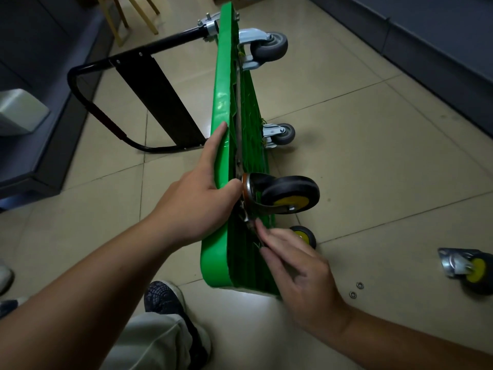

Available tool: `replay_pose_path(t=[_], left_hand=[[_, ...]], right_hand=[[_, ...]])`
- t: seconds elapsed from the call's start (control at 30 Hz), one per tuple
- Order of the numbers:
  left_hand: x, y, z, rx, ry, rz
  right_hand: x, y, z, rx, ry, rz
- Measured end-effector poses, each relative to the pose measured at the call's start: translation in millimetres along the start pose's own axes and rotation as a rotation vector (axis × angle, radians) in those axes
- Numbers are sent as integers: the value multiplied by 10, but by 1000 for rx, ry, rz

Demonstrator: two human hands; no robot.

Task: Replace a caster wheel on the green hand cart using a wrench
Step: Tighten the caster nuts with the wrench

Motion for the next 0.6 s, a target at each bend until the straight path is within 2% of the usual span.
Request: replay_pose_path(t=[0.17,0.33,0.6], left_hand=[[0,6,-10,-7,-12,-4],[-2,-9,28,10,-12,-5],[-11,3,22,0,-3,-6]], right_hand=[[78,-186,-130,-97,58,-32],[44,-346,-258,-197,80,57],[35,-246,-316,-202,50,100]])
Point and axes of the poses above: each hand's wrist, its own y-axis away from the middle knuckle, its own x-axis out of the palm, z = x × y, the point moved 1 cm from there along -y, towards the middle knuckle, and after that the axes turned 15 degrees about y, right-handed, at the moved point
